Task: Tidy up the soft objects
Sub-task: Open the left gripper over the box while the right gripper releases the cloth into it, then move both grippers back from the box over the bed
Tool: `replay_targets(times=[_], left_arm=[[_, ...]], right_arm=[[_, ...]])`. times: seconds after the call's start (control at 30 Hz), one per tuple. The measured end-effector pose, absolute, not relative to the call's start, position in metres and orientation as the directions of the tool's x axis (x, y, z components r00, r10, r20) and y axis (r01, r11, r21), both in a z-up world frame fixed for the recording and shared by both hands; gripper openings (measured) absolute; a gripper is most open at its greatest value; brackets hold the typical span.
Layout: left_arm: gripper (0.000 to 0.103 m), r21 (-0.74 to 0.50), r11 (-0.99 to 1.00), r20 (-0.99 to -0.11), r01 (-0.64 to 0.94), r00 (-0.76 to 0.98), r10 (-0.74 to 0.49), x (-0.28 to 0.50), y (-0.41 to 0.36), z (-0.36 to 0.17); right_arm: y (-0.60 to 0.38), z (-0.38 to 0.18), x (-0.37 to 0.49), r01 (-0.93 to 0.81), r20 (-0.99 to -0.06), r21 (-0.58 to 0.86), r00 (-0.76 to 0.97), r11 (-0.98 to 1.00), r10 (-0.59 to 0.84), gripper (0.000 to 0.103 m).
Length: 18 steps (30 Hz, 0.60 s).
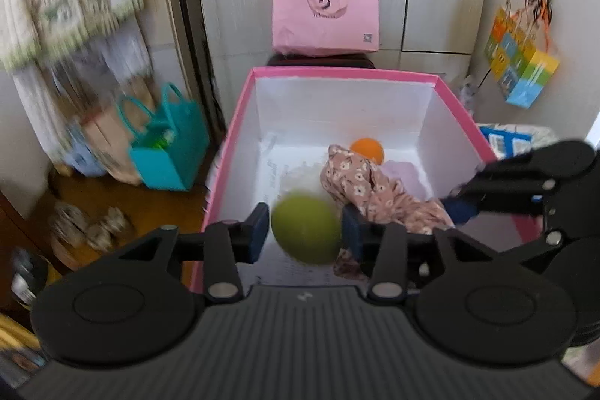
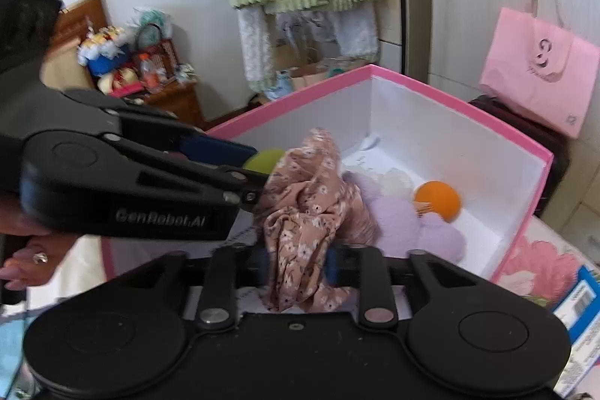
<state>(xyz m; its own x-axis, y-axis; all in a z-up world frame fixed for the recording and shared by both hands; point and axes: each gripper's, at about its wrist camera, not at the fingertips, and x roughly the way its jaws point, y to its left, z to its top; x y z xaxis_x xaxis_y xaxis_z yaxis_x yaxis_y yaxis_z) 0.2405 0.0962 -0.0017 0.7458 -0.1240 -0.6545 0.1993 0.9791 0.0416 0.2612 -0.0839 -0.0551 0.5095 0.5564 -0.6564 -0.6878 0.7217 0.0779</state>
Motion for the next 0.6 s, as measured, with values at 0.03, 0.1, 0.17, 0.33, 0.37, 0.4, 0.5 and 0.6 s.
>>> replay_targets(times=[0.03, 0.1, 0.17, 0.33, 0.37, 0.4, 0.5, 0.6], left_arm=[[0.056, 0.066, 0.977, -0.644, 0.203, 0.757, -0.113, 0.236, 0.094, 0.001], [0.066, 0.098, 0.972, -0.620, 0.212, 0.778, -0.108, 0.228, 0.091, 0.008], [0.073, 0.128, 0.970, -0.581, 0.209, 0.808, -0.097, 0.218, 0.090, 0.016], [0.081, 0.150, 0.966, -0.534, 0.211, 0.840, -0.100, 0.190, 0.092, 0.040], [0.082, 0.153, 0.964, -0.525, 0.215, 0.844, -0.105, 0.184, 0.093, 0.046], [0.083, 0.154, 0.964, -0.518, 0.219, 0.848, -0.110, 0.177, 0.093, 0.052], [0.085, 0.140, 0.960, -0.503, 0.241, 0.853, -0.141, 0.154, 0.096, 0.069], [0.085, 0.112, 0.954, -0.498, 0.277, 0.847, -0.187, 0.133, 0.099, 0.085]], right_arm=[[-0.084, -0.054, 0.259, -0.689, -0.654, 0.064, 0.517, 0.722, 0.552, 0.055], [-0.087, -0.051, 0.255, -0.691, -0.643, 0.050, 0.531, 0.721, 0.553, 0.074], [-0.092, -0.048, 0.250, -0.689, -0.621, 0.049, 0.546, 0.723, 0.563, 0.078], [-0.111, -0.032, 0.234, -0.683, -0.579, 0.086, 0.559, 0.726, 0.594, 0.078], [-0.115, -0.028, 0.229, -0.679, -0.573, 0.081, 0.567, 0.730, 0.591, 0.078], [-0.119, -0.023, 0.224, -0.674, -0.570, 0.076, 0.576, 0.735, 0.586, 0.078], [-0.134, -0.009, 0.205, -0.659, -0.544, 0.069, 0.604, 0.749, 0.582, 0.078], [-0.151, 0.006, 0.186, -0.645, -0.521, 0.066, 0.629, 0.762, 0.577, 0.078]])
